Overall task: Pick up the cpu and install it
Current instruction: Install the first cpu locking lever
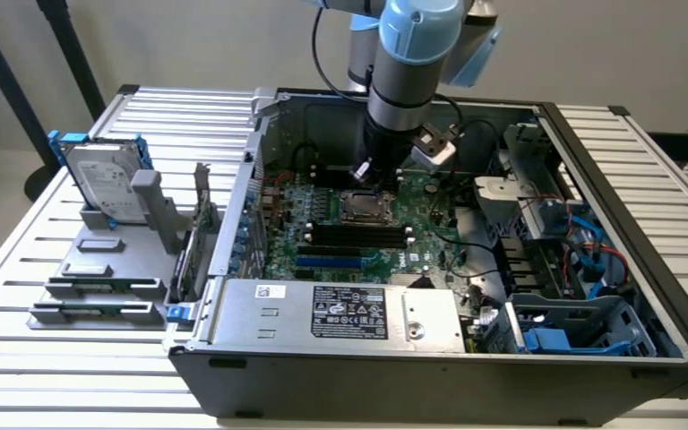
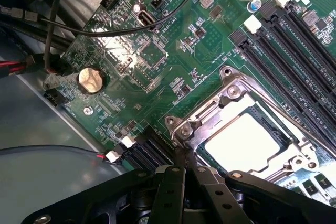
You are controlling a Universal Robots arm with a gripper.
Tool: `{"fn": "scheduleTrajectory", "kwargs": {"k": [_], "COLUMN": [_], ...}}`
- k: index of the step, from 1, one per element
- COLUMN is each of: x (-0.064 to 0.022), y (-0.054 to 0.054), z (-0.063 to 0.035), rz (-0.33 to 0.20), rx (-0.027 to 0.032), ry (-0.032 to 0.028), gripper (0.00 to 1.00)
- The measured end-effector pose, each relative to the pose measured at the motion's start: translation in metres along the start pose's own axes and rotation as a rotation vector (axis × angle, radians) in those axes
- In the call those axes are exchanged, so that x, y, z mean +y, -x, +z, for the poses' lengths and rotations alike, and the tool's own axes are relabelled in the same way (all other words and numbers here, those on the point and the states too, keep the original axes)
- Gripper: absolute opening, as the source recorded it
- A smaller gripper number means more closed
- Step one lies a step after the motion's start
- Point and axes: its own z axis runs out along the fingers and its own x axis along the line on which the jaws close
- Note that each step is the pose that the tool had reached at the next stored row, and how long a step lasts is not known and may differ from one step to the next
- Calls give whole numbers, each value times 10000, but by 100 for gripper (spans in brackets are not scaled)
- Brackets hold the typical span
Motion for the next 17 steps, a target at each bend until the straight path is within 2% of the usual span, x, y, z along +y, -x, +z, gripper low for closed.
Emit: {"fn": "scheduleTrajectory", "kwargs": {"k": [6, 11, 14, 17], "x": [6, 12, 11, 7], "y": [-1, 1, -1, -4], "z": [11, 12, 5, -33], "rz": [-35, -58, -63, -61], "rx": [94, 144, 156, 143], "ry": [-110, -176, -203, -211], "gripper": [11, 11, 11, 11]}}
